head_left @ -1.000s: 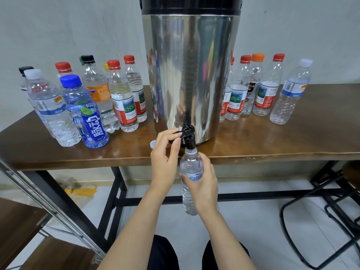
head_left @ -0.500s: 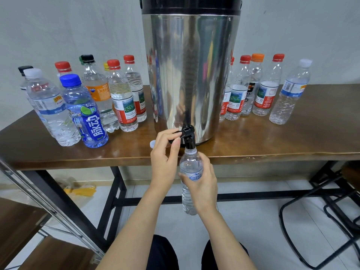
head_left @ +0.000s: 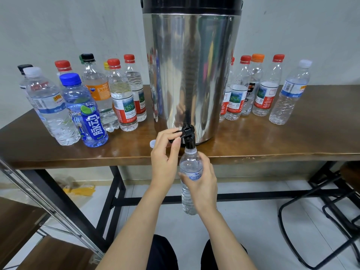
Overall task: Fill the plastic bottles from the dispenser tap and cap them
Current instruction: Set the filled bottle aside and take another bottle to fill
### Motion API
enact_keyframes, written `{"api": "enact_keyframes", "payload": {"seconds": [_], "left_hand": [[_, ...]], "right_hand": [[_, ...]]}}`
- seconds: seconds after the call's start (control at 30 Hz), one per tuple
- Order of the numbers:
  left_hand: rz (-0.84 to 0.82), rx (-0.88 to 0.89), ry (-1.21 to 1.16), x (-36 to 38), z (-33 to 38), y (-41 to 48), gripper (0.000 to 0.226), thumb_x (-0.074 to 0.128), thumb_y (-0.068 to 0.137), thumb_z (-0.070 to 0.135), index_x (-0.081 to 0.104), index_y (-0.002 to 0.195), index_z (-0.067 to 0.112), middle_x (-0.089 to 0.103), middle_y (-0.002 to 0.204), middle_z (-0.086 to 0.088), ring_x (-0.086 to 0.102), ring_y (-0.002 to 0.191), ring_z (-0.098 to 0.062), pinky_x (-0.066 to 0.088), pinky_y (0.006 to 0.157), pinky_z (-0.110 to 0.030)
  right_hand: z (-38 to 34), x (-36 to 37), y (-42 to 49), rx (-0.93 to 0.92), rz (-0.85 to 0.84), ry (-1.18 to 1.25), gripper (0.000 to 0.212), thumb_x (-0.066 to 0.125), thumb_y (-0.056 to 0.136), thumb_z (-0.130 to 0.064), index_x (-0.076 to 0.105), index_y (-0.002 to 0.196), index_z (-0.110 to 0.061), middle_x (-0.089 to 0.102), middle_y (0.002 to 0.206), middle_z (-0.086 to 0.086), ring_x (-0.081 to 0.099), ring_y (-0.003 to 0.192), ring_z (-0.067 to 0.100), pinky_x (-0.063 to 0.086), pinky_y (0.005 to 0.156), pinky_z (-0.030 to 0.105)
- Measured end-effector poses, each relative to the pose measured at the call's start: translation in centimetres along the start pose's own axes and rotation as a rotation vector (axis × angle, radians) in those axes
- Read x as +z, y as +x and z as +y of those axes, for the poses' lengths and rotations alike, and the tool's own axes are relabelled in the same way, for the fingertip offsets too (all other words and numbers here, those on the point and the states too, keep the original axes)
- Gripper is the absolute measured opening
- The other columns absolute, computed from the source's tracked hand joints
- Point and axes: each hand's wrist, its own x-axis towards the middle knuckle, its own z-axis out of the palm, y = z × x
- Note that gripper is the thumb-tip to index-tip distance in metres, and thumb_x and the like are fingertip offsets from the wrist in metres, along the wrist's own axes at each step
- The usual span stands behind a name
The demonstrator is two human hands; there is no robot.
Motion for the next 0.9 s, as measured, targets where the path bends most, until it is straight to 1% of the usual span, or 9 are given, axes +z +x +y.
{"api": "enact_keyframes", "payload": {"seconds": [0.1,0.33,0.5,0.6,0.67,0.73,0.77,0.8,0.9], "left_hand": [[-0.003,0.006,0.001,-0.1,-0.1,0.0,0.019,0.052,0.098,0.012,0.068,0.108,0.008,0.061,0.116,0.013,0.058,0.116,-0.010,0.044,0.099,-0.020],[0.001,0.037,-0.010,0.0,-0.2,0.0,0.022,0.050,0.098,0.019,0.068,0.107,0.008,0.061,0.115,0.013,0.058,0.114,-0.008,0.042,0.098,-0.017],[-0.001,0.020,-0.005,0.0,-0.4,0.0,0.018,0.052,0.098,0.009,0.068,0.108,0.007,0.060,0.115,0.014,0.058,0.114,-0.006,0.042,0.098,-0.017],[-0.007,0.029,-0.009,-0.1,-0.5,0.0,0.019,0.052,0.099,0.016,0.068,0.108,0.010,0.060,0.116,0.016,0.058,0.115,-0.007,0.042,0.099,-0.019],[-0.024,0.042,0.015,-0.4,-0.7,0.1,0.022,0.051,0.098,0.024,0.068,0.109,0.014,0.059,0.117,0.021,0.058,0.117,-0.009,0.044,0.101,-0.027],[-0.057,0.054,0.067,-0.8,-0.9,0.3,0.022,0.052,0.098,0.027,0.068,0.110,0.019,0.059,0.117,0.028,0.057,0.118,-0.009,0.045,0.102,-0.044],[-0.079,0.059,0.097,-1.1,-1.0,0.5,0.022,0.052,0.098,0.029,0.068,0.110,0.020,0.058,0.118,0.030,0.057,0.119,-0.007,0.045,0.100,-0.050],[-0.104,0.065,0.129,-1.4,-0.9,0.6,0.022,0.052,0.098,0.030,0.068,0.109,0.021,0.058,0.117,0.029,0.056,0.119,-0.005,0.046,0.099,-0.050],[-0.199,0.123,0.236,-2.5,-0.5,1.4,0.027,0.052,0.097,0.035,0.069,0.110,0.019,0.060,0.115,0.022,0.056,0.114,-0.002,0.049,0.094,-0.034]], "right_hand": [[0.0,0.1,0.0,-0.001,0.001,-0.006,0.076,0.084,0.074,-0.034,0.041,0.137,-0.039,0.054,0.128,-0.021,0.054,0.116,0.004,0.052,0.089,0.034],[0.1,0.0,0.0,-0.013,0.003,-0.006,0.076,0.084,0.075,-0.031,0.041,0.138,-0.038,0.052,0.130,-0.020,0.053,0.117,0.004,0.051,0.090,0.031],[0.1,0.1,0.0,-0.010,0.000,-0.018,0.077,0.083,0.076,-0.032,0.040,0.139,-0.038,0.051,0.134,-0.019,0.052,0.119,0.005,0.051,0.091,0.032],[0.1,0.1,0.0,-0.008,0.002,-0.015,0.076,0.083,0.075,-0.033,0.040,0.138,-0.039,0.052,0.132,-0.019,0.053,0.118,0.005,0.052,0.091,0.035],[0.1,0.1,0.0,-0.003,0.000,-0.006,0.076,0.083,0.075,-0.034,0.041,0.138,-0.039,0.052,0.131,-0.019,0.053,0.117,0.006,0.052,0.091,0.037],[0.0,0.1,0.0,-0.001,0.001,-0.001,0.075,0.082,0.075,-0.035,0.041,0.138,-0.039,0.052,0.131,-0.019,0.053,0.117,0.006,0.052,0.092,0.037],[0.0,0.1,0.0,-0.002,0.001,-0.001,0.075,0.082,0.075,-0.035,0.041,0.138,-0.039,0.052,0.131,-0.019,0.054,0.117,0.006,0.052,0.092,0.037],[0.0,0.1,0.0,-0.003,0.000,-0.002,0.075,0.082,0.075,-0.035,0.041,0.138,-0.039,0.052,0.131,-0.019,0.054,0.116,0.006,0.052,0.092,0.038],[0.0,0.1,0.0,-0.001,-0.003,-0.006,0.074,0.082,0.075,-0.034,0.041,0.137,-0.039,0.052,0.130,-0.018,0.054,0.115,0.005,0.051,0.092,0.037]]}}
